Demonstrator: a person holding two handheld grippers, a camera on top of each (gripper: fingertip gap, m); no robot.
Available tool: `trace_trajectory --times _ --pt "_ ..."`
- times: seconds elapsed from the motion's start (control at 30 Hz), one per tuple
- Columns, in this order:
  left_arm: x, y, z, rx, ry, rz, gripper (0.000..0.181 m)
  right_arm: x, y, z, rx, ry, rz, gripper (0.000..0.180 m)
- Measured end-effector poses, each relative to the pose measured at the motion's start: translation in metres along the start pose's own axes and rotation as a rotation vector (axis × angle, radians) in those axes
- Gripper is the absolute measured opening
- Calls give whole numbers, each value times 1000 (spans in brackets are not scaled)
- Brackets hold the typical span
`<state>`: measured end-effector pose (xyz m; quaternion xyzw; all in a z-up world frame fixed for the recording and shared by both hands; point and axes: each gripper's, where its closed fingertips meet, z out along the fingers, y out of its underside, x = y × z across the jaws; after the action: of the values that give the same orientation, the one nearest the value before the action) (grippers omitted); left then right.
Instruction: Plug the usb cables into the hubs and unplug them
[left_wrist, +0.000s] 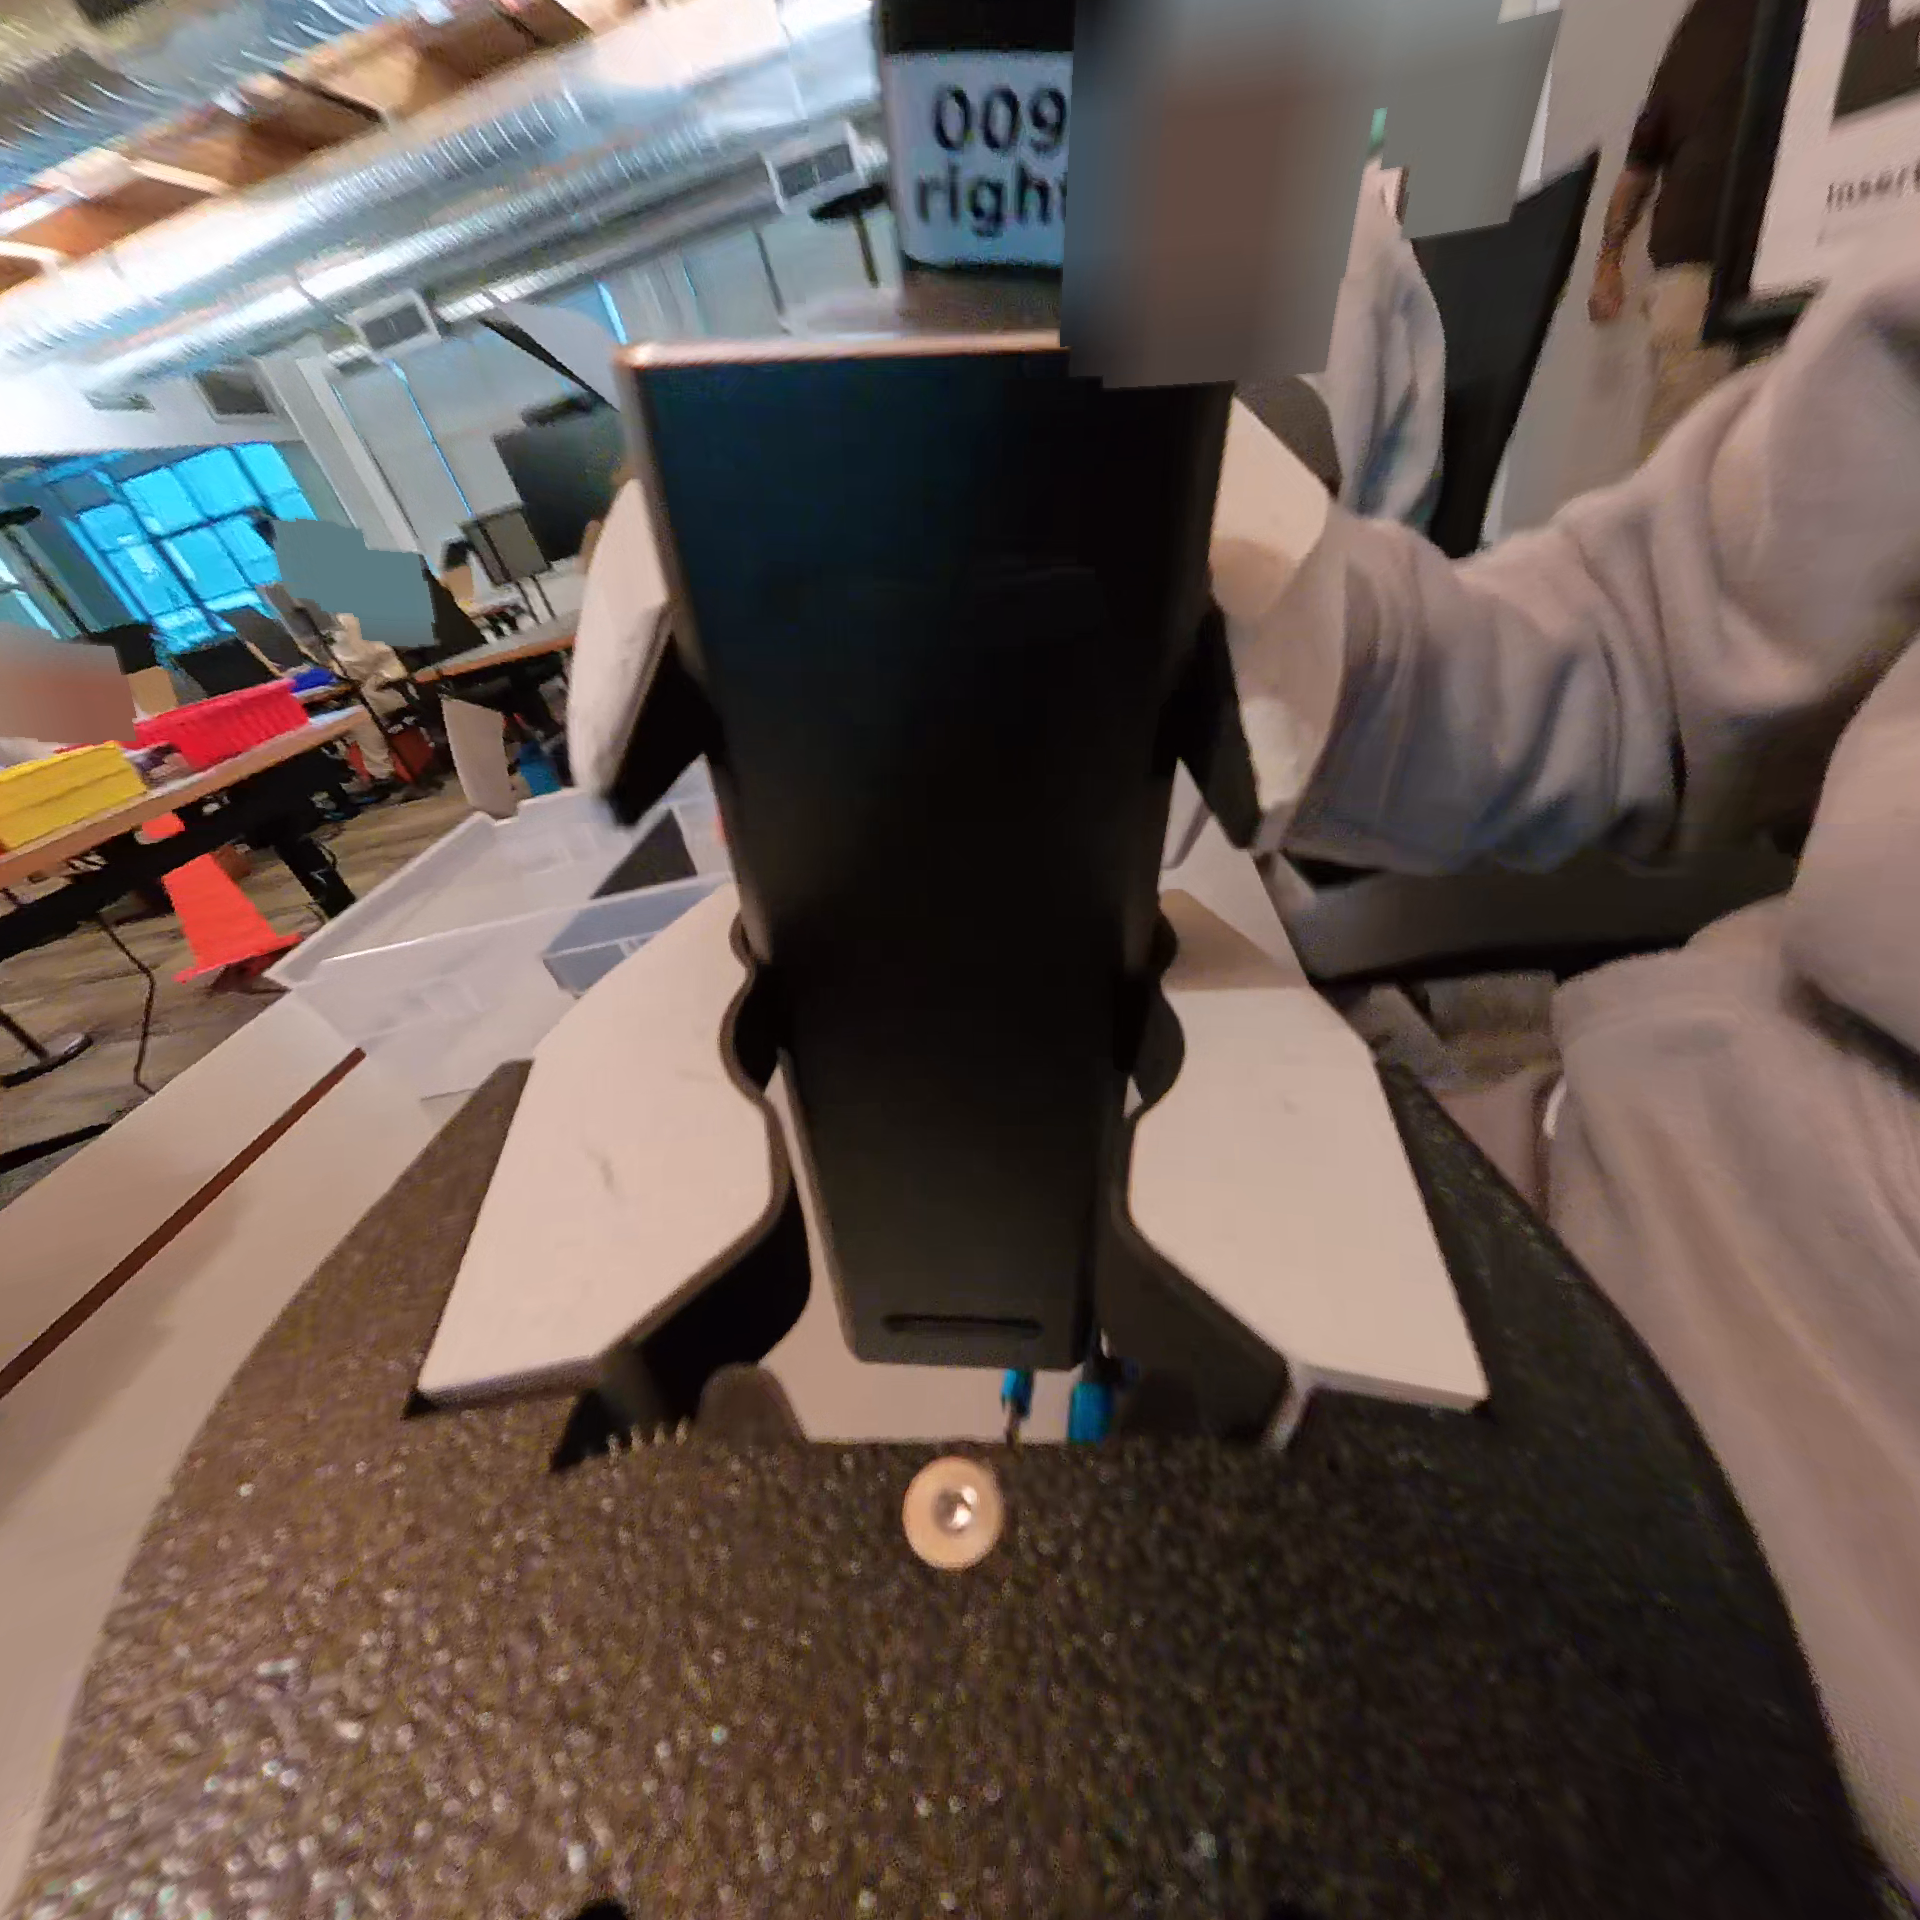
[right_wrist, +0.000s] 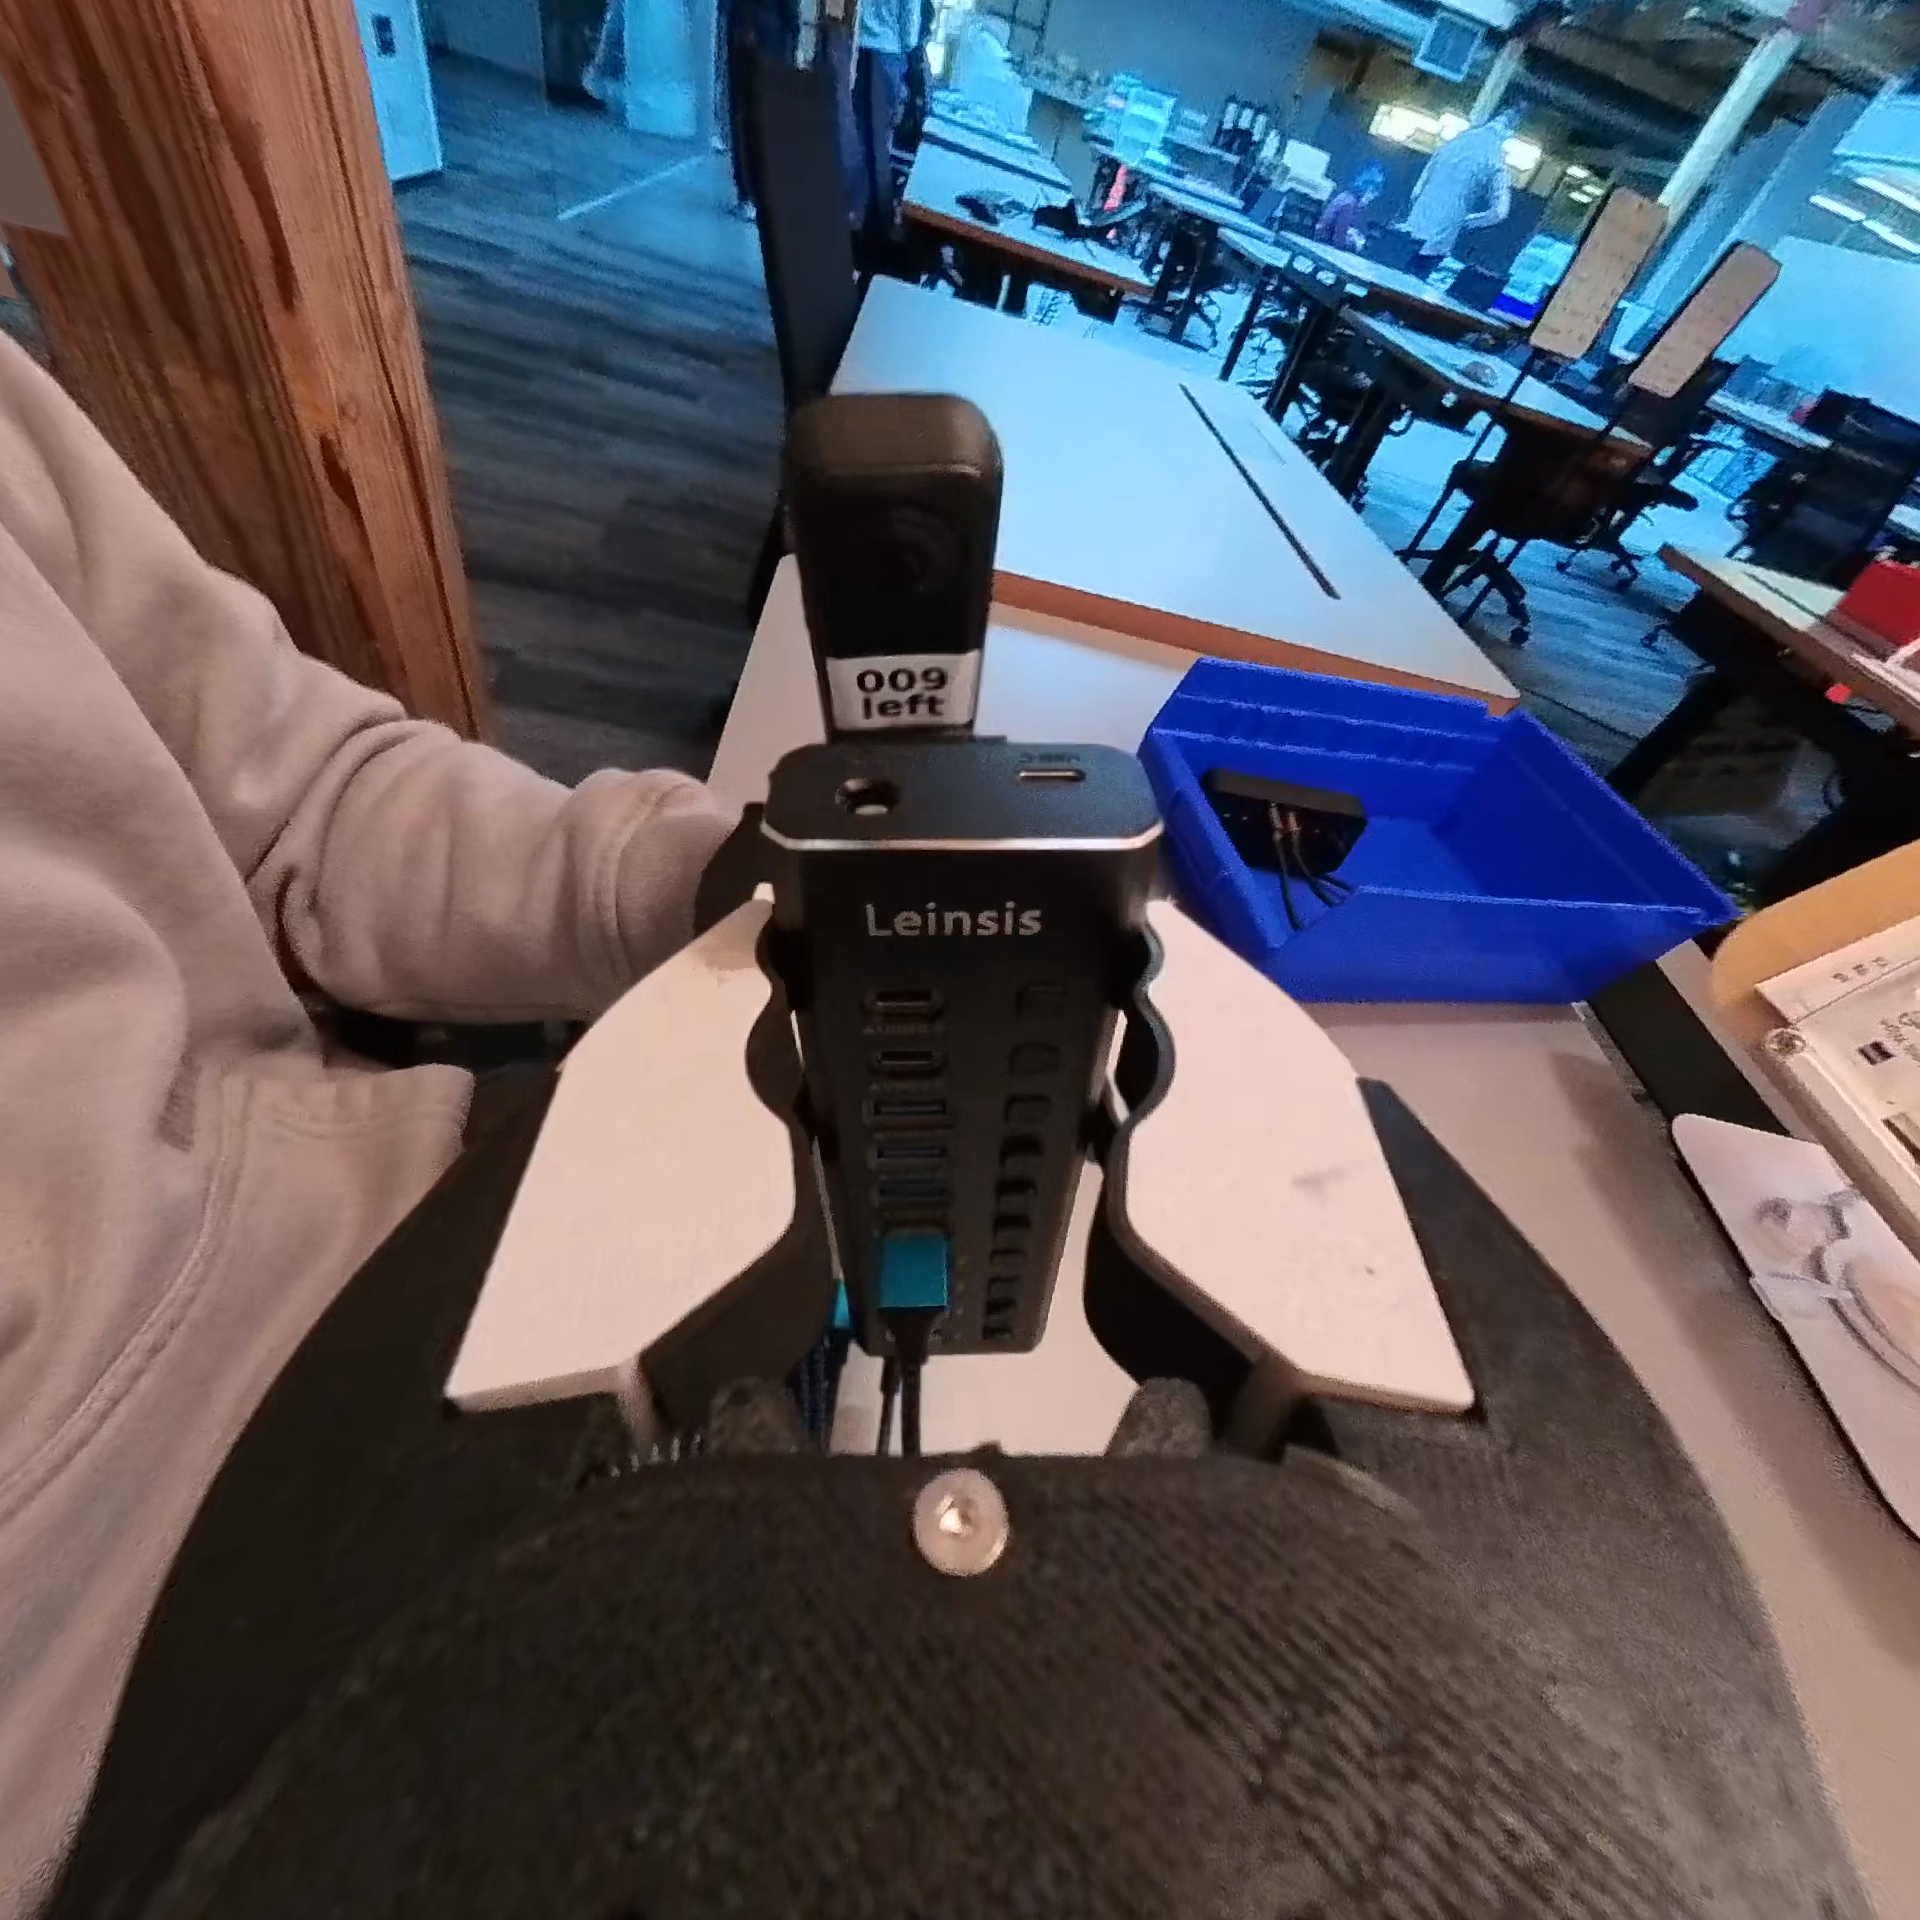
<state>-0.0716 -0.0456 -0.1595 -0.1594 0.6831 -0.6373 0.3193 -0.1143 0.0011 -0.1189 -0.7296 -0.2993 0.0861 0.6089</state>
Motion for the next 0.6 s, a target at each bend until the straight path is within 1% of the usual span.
trace_trajectory --times 0.07,0.17,0.2,0.27,0.4,0.47,0.53,0.6 --pt "-6 0 -5 36 -32 -14 63 6 -6 -3 6 26 7 60" --pt "-10 13 -5 -28 -38 -56 69 10 -11 -5 1 34 20 61" --pt "-10 14 -5 -35 -34 -74 64 10 -10 -5 -5 25 24 60" --pt "-10 18 -3 -60 -22 -84 63 11 -6 -1 -25 21 44 60" --pt "-9 36 -2 -172 -19 -74 62 11 3 8 -54 11 50 60" --pt "-10 35 1 -143 -25 -74 62 12 2 8 -41 1 48 60" --pt "-14 36 2 -118 -49 -65 61 14 6 8 -76 9 36 60" --pt "-17 38 3 -94 -69 -78 62 19 10 5 -106 54 37 61"
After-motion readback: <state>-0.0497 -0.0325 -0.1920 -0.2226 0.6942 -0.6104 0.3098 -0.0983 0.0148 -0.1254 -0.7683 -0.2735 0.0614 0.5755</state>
